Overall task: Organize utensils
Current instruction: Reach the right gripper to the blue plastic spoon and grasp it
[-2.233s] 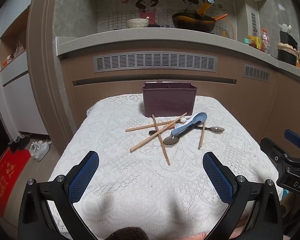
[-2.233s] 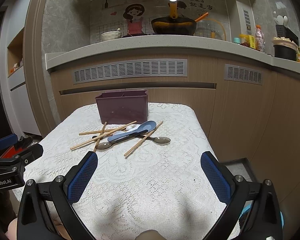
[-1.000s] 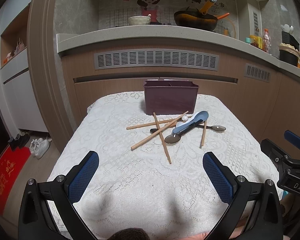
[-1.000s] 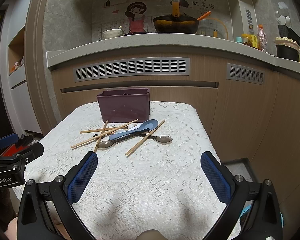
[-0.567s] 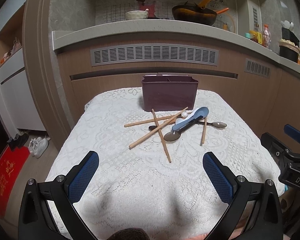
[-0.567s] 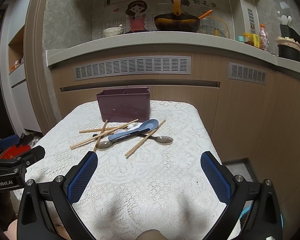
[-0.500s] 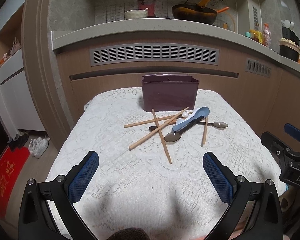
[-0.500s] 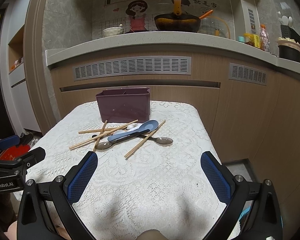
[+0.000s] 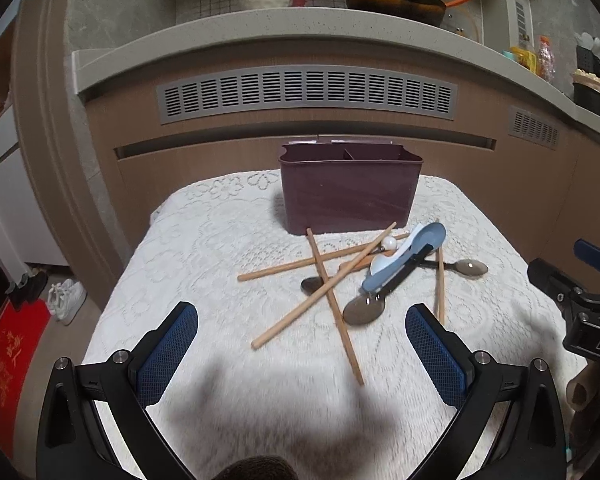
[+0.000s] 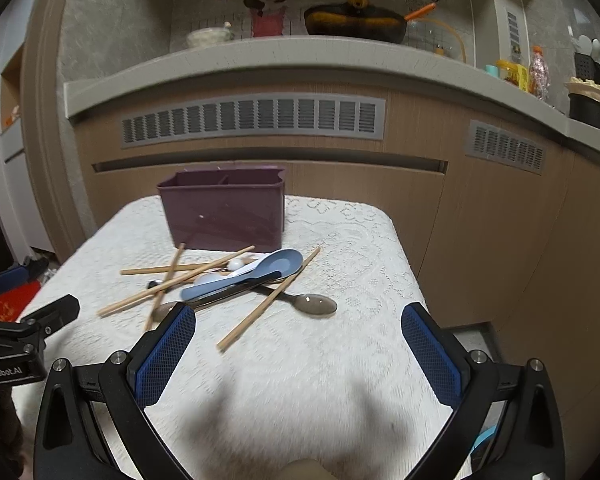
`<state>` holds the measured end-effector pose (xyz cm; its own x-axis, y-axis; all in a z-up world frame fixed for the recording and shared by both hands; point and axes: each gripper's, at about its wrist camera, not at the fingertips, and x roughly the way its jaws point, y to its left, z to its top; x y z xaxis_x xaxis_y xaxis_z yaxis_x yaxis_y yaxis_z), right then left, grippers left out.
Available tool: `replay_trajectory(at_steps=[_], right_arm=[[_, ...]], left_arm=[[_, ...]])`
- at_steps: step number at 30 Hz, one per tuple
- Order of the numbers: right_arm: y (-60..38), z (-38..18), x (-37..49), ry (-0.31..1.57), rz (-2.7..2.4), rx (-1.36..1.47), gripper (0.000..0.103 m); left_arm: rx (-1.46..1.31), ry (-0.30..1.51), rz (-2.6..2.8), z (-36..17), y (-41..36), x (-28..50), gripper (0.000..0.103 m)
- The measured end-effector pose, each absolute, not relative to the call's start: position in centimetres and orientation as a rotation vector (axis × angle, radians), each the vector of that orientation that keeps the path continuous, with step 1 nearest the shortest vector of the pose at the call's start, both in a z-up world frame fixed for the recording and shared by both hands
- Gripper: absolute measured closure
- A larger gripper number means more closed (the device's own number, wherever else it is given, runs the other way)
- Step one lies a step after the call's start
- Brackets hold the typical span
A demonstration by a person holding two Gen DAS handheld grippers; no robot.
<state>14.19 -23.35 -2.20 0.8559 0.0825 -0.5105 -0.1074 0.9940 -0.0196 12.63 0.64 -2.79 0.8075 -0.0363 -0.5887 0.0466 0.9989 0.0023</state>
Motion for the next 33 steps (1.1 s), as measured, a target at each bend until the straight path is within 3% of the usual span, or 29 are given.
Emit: replay_trajectory(at_steps=[12, 24, 27, 33], right_arm=[[-21.4, -5.7, 25.0, 0.745, 0.139, -0.036, 0.001], [-18.6, -8.7, 32.2, 0.874, 0.095, -0.016, 0.006], [-18.0, -9.5, 33.2, 0.902, 0.097, -0.008, 0.012], [-16.9, -9.9, 34.0, 0.936, 0.173, -0.005, 0.059]], left_arm=[[0.047, 0.699, -0.184, -5.3, 2.2, 22.0, 0.000], [-0.014, 0.686, -0.154, -6.9, 6.1, 23.5, 0.000], [-0.052, 0.689, -0.168, -7.1, 6.6, 23.6, 0.000], [-0.060, 0.724, -0.185, -7.6, 6.5, 23.6, 0.000]])
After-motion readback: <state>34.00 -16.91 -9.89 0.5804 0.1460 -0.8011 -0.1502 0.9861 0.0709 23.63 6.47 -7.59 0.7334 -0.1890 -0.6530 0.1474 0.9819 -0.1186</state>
